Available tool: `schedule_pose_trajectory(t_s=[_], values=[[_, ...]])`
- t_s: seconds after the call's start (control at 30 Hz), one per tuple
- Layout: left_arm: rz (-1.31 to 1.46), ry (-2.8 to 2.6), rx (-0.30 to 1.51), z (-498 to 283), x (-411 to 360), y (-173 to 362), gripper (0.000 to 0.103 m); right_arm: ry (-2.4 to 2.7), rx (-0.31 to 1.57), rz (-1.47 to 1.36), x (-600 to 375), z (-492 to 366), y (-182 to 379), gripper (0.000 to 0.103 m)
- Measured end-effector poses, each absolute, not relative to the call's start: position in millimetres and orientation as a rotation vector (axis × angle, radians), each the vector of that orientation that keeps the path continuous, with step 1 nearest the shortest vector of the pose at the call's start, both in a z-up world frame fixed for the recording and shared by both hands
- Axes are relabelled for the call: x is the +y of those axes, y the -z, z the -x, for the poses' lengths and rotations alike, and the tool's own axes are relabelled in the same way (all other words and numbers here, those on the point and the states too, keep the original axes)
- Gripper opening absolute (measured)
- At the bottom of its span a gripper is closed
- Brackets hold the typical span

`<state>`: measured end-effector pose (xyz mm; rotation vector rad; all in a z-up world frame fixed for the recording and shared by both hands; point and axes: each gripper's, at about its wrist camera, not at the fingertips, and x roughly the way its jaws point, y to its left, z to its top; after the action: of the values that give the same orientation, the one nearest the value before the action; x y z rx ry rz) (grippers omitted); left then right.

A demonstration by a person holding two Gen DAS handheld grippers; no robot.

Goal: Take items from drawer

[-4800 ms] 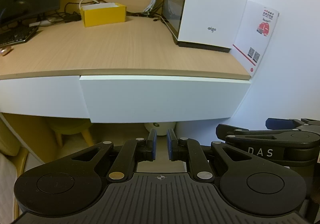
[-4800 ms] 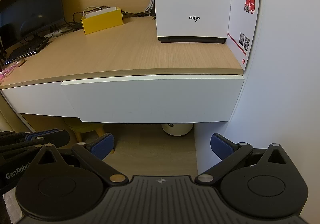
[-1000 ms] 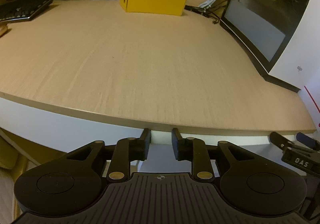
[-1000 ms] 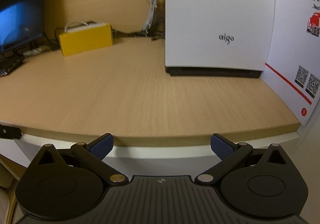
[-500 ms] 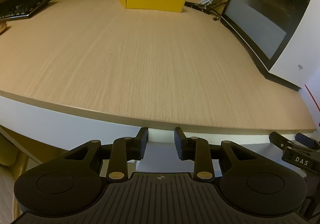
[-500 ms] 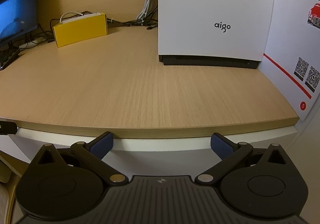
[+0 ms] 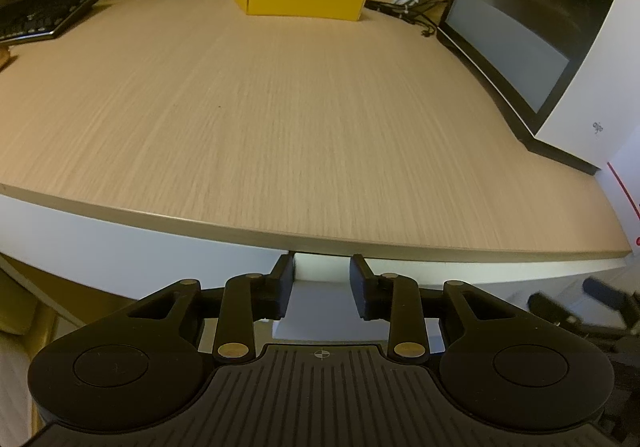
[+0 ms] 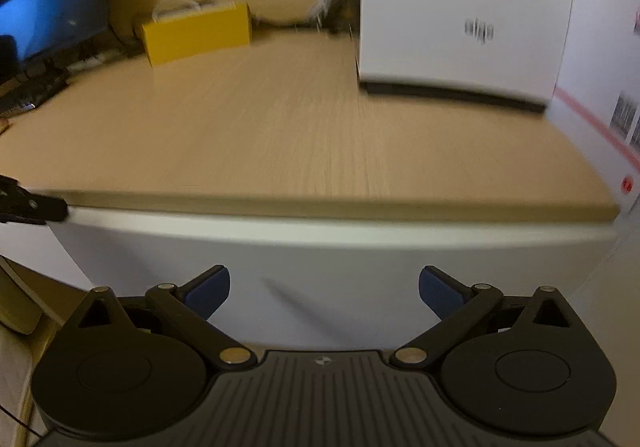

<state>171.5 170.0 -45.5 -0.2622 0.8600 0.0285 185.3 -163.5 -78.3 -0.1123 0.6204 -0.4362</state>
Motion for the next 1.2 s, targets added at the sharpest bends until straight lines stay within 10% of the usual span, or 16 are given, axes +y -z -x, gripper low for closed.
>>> schedule_pose_trajectory(t_s=[0.73,1.2], values=[[0.208,-0.007,0.885,-167,161,46,0.041,0.525,0.657,0.088,-183,-211,69,0.103],[0.281,-0.065,0.857,-169,171,44,0.025,0.528,0.663,0.088,-183,-209,68,0.103]])
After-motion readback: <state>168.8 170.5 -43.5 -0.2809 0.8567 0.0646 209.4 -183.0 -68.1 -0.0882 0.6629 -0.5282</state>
